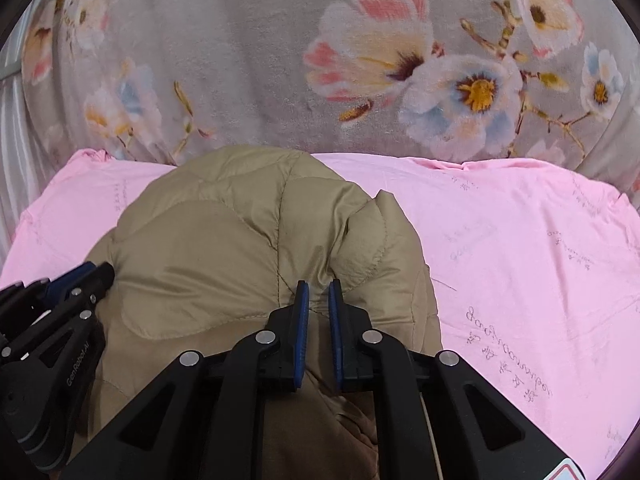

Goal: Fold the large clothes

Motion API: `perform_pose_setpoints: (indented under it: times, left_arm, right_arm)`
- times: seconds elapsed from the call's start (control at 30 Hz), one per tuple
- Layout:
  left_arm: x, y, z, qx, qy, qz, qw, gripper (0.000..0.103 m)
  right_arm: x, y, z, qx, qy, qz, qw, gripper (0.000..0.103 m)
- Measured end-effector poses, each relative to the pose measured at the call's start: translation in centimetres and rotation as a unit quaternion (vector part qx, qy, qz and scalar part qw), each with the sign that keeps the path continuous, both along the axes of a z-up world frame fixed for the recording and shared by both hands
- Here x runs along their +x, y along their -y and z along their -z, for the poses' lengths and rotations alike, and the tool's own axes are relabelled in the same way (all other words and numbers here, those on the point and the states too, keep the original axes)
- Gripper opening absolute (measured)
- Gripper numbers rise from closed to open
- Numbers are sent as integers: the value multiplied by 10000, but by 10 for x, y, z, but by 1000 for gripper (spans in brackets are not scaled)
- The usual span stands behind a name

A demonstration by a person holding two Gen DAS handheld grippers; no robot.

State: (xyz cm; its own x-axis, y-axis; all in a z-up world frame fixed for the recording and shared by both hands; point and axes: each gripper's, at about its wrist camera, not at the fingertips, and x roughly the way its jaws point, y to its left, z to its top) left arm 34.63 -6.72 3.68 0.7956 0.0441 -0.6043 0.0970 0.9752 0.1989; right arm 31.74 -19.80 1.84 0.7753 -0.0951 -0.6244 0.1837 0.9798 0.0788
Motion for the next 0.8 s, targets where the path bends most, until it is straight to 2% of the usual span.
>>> perform_pose_setpoints:
  times: [0.4,0.8]
  left_arm:
    - [8,5,18,54,307,-48,9995,11]
    - [11,6,23,135,374,-64,9992,11]
  right_arm:
    - [6,0,11,-80,120,7,9999,8]
    - [9,2,15,21,109,-13,9999,8]
